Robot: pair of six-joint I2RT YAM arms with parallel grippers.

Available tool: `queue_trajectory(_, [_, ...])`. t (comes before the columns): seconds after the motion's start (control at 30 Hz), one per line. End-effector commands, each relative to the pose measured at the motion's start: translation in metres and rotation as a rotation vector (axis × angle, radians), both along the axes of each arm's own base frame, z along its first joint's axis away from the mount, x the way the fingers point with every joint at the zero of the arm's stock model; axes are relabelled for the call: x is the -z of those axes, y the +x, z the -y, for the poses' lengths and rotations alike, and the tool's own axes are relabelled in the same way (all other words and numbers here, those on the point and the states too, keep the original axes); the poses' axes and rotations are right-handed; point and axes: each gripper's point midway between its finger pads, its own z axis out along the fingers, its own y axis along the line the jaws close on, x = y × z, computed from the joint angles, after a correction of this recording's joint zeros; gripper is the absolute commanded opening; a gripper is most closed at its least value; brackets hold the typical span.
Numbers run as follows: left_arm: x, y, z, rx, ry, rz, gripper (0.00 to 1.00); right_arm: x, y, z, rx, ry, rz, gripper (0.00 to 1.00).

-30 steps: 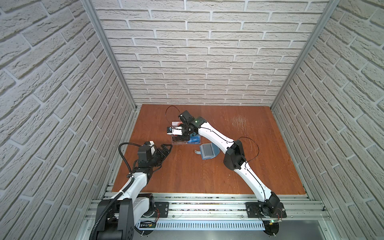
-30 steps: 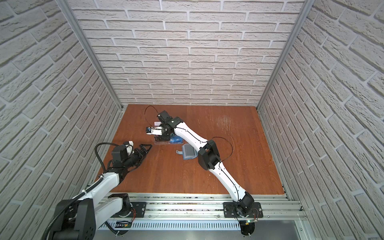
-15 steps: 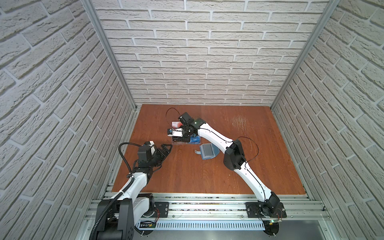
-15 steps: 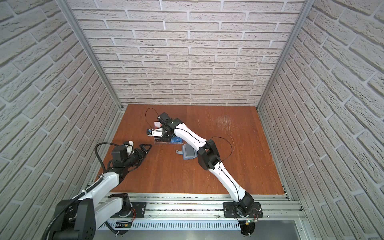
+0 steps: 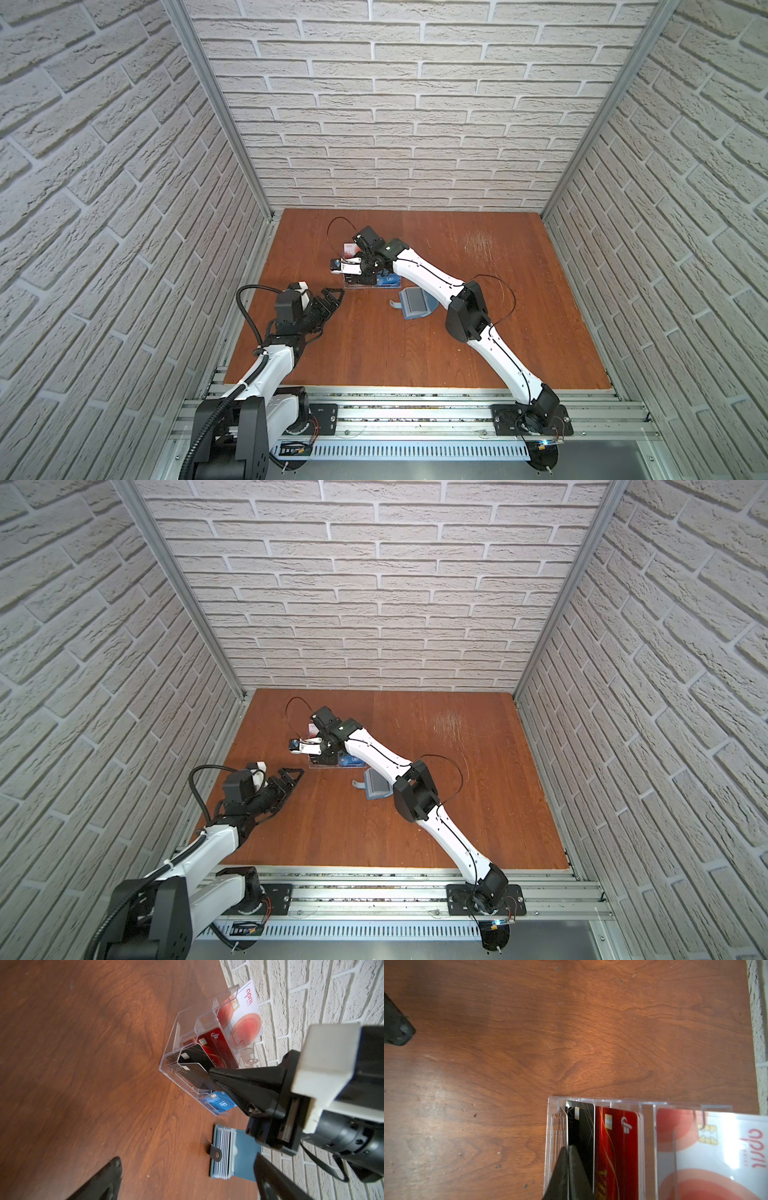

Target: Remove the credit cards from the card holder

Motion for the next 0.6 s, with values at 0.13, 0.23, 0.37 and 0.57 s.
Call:
queue_trajectory(0.13, [-0.0050, 0.0031, -0.0016, 0.005, 0.012, 0.042, 0.98, 0.0003, 0.0011, -0.0045, 0.001, 0.006, 0.017, 0.06])
queue_trajectory(0.23, [-0.0053, 0.0030, -0.0020, 0.004, 0.011, 0.042, 0.98, 0.0008, 0.0011, -0.0051, -0.001, 0.008, 0.016, 0.06])
queue_trajectory(0.37, [-0.0056, 0.0033, -0.0020, 0.004, 0.012, 0.042, 0.98, 0.0015, -0.0005, -0.0060, -0.006, 0.009, 0.011, 0.06])
queue_trajectory(0.57, [-0.0033, 0.0029, -0.0021, 0.003, 0.013, 0.037, 0.98, 0.0040, -0.0041, -0.0100, -0.015, 0.016, 0.002, 0.05])
